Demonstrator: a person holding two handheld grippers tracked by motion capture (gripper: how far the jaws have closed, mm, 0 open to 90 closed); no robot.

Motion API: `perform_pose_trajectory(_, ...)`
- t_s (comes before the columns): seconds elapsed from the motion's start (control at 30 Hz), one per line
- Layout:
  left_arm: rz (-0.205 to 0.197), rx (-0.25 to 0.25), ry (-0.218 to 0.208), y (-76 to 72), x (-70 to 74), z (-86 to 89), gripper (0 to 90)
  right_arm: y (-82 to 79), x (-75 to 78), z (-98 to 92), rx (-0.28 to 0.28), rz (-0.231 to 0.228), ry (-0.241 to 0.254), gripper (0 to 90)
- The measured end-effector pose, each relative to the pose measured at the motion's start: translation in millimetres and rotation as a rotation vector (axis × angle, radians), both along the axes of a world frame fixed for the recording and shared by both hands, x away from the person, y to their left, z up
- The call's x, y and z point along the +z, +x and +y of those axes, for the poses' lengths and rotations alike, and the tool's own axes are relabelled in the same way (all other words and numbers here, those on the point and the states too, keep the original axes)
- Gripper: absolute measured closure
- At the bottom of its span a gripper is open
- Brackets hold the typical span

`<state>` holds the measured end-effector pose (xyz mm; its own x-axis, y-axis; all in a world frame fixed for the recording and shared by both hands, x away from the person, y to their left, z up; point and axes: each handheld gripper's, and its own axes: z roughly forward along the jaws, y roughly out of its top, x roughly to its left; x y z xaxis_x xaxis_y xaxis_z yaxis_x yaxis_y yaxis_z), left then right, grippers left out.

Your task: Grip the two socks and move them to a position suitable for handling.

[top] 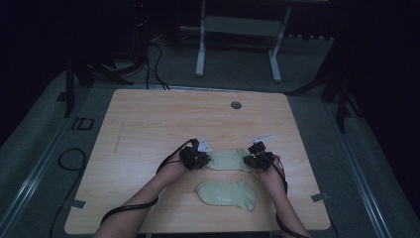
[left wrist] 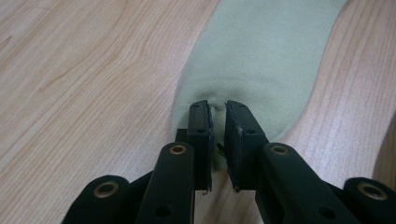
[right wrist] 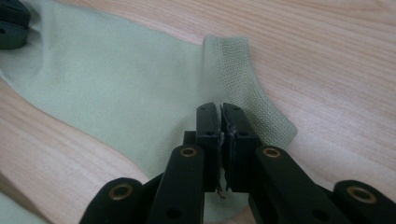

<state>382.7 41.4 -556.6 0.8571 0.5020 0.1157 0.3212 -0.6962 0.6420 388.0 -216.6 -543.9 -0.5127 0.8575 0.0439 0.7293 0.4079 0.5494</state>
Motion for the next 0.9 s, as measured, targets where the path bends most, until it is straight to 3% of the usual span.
perform_pose_trajectory(0.5,0.015,0.009,-0.008,-3.7,0.2,4.2,79.6,-1.7,-0.4,1.3,0.003,-0.009,-0.001,82.6)
perform_pose_trajectory(0.57,0.009,0.002,0.005,-3.2,1.0,3.1,78.2,-1.7,-0.1,3.4,0.013,-0.008,-0.009,80.8)
perform_pose_trajectory(0.67,0.039,0.002,-0.005,-1.5,2.7,3.6,68.2,-1.5,0.2,4.2,0.02,-0.005,-0.009,78.8)
perform_pose_trajectory(0.7,0.052,0.002,-0.027,-2.5,4.8,3.7,66.7,-1.7,1.1,5.0,0.022,0.007,-0.001,75.1)
perform_pose_trajectory(0.77,0.046,0.006,-0.039,-3.9,6.9,3.4,59.8,-1.9,1.7,6.1,0.03,0.008,0.003,70.2)
perform_pose_trajectory(0.87,0.044,0.008,-0.042,-4.5,8.1,3.0,57.7,-2.4,2.3,8.2,0.038,0.01,0.0,68.6)
perform_pose_trajectory(0.9,0.055,0.018,-0.058,-4.3,9.9,3.6,54.7,-2.6,3.3,9.8,0.049,0.013,0.006,63.7)
